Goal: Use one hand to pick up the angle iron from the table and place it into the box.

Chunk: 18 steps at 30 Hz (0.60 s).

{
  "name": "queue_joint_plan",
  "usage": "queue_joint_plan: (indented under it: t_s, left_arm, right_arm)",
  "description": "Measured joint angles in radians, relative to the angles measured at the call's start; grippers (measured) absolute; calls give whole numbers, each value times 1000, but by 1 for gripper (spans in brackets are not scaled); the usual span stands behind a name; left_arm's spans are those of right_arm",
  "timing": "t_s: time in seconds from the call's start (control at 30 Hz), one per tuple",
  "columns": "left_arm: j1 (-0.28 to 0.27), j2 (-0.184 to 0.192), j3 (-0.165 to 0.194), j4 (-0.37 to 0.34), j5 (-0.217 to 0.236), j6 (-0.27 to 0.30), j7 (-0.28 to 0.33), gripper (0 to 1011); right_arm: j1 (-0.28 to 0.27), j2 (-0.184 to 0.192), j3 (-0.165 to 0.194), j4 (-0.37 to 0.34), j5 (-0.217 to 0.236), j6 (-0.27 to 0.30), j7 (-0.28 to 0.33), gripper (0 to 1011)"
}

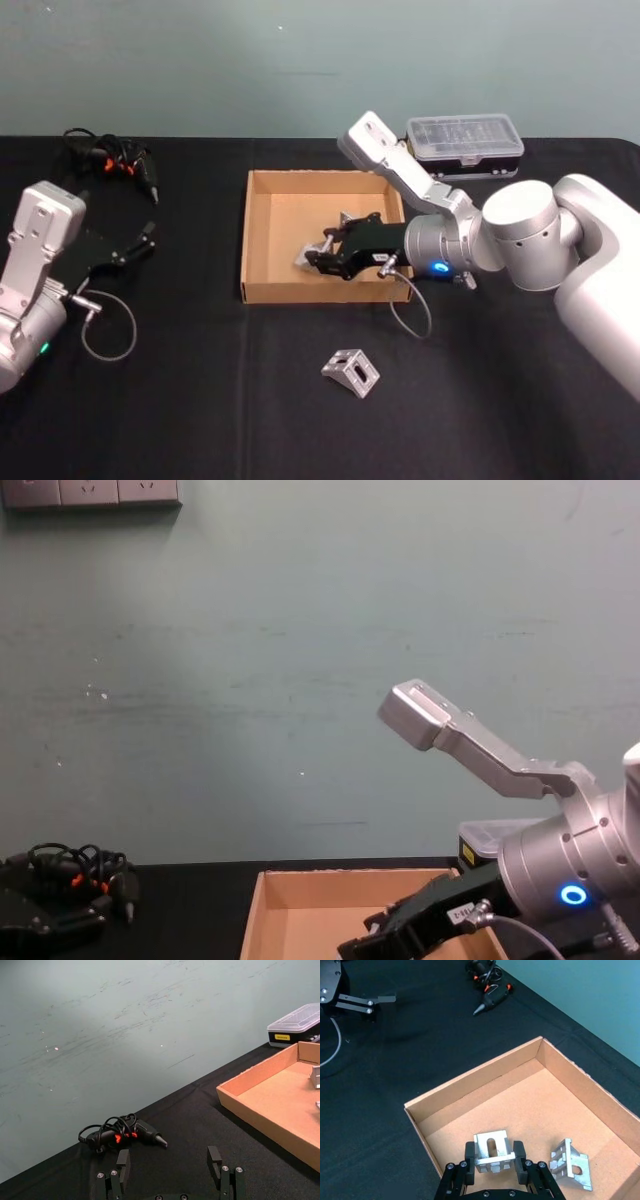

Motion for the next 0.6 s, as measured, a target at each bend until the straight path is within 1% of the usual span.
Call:
queue_joint_plan:
  t_s: [0.2,0.43,0.47,0.57,0.6]
  left_arm:
    - [0,0,0,0,0,0,0,1011]
    - [0,0,0,0,0,0,0,1011]
    - [0,0,0,0,0,0,0,1011]
    - [0,0,0,0,0,0,0,1011]
    - [0,0,0,0,0,0,0,1011]
  right_arm:
    - [5,-11,-2,25,-14,-9,7,450]
    - [6,-10,-2,24,-14,-10,8,453]
    - [6,-10,-2,24,-14,-10,8,463]
    - [5,-10,-2,22,-13,-9,7,585]
    - [5,-9,-2,22,-13,-9,7,604]
